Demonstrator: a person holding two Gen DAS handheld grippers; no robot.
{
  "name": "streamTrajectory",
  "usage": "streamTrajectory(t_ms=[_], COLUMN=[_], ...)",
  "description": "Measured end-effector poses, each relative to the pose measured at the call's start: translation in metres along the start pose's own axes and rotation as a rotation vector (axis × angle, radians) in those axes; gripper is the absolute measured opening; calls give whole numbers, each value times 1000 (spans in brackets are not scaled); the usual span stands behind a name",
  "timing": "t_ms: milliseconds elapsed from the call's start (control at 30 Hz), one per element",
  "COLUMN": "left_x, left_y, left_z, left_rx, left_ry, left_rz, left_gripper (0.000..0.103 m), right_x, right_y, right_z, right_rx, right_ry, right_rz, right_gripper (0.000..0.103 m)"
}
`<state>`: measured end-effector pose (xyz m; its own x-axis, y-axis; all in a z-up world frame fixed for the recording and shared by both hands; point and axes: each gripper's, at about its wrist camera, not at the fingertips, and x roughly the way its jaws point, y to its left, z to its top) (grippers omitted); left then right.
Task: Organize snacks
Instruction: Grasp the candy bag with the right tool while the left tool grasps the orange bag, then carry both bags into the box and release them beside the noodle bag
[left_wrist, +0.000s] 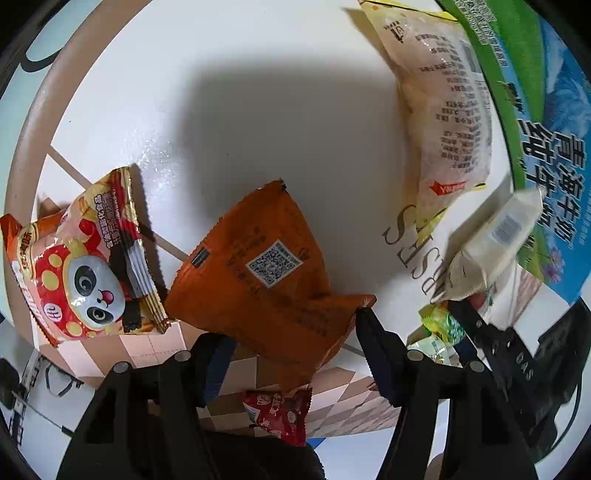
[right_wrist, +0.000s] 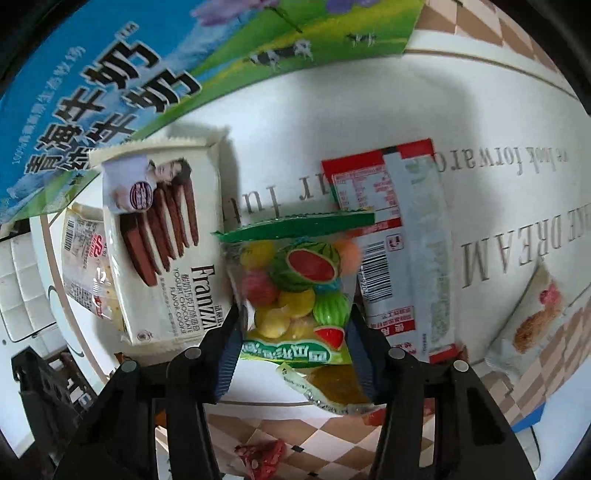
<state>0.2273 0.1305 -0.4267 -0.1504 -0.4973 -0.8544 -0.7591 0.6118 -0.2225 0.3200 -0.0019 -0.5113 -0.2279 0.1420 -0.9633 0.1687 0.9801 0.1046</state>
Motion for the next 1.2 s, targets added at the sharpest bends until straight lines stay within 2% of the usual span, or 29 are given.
streamTrajectory(t_ms=[67, 133, 167, 200, 300, 533, 667, 767, 900, 1000, 1067, 1100, 1133, 1200], left_x=[-4, -4, -4, -2, -3, -18, -15, -11, -28, -53, -71, -84, -91, -115], left_y=[-7, -18, -22, -45, -55, -63, -70, -73, -87, -100, -111, -117, -125, -120], left_z=[10, 6, 3, -6, -19, -55, -83, -107, -136, -139, -152, -136, -141, -122], left_rx=[1, 39, 60, 88, 151, 298, 370, 392, 439, 486, 537, 554, 573, 596], left_ry=[-5, -51, -76, -107, -159, -200, -213, -207, -233, -267, -311, -323, -338, -351], left_rz=[35, 77, 95, 114, 144, 203, 236, 223, 184, 144, 121, 114, 104, 82], left_gripper=[63, 62, 60, 56, 47, 35, 32, 31, 27, 25, 25, 25, 25, 25], right_x=[0, 1, 1, 1, 2, -5, -11, -13, -31, -57, -77, -89, -90, -109], right_y=[4, 9, 10, 11, 10, -4, -14, -20, -13, -14, -17, -15, -14, -13], right_z=[-2, -8, -11, -15, -30, -56, -70, -91, -115, -118, -112, -114, -107, -106], right_rx=[-26, -57, -68, -79, -106, -128, -142, -152, -173, -199, -217, -225, -229, -238], right_ry=[-5, -6, -5, -3, 0, 6, 6, 6, -22, -52, -77, -96, -106, -133], right_rz=[-13, -25, -28, -31, -36, -1, 27, 47, 86, 123, 141, 155, 164, 186], right_gripper=[53, 52, 51, 51, 50, 50, 49, 49, 49, 49, 49, 49, 49, 49])
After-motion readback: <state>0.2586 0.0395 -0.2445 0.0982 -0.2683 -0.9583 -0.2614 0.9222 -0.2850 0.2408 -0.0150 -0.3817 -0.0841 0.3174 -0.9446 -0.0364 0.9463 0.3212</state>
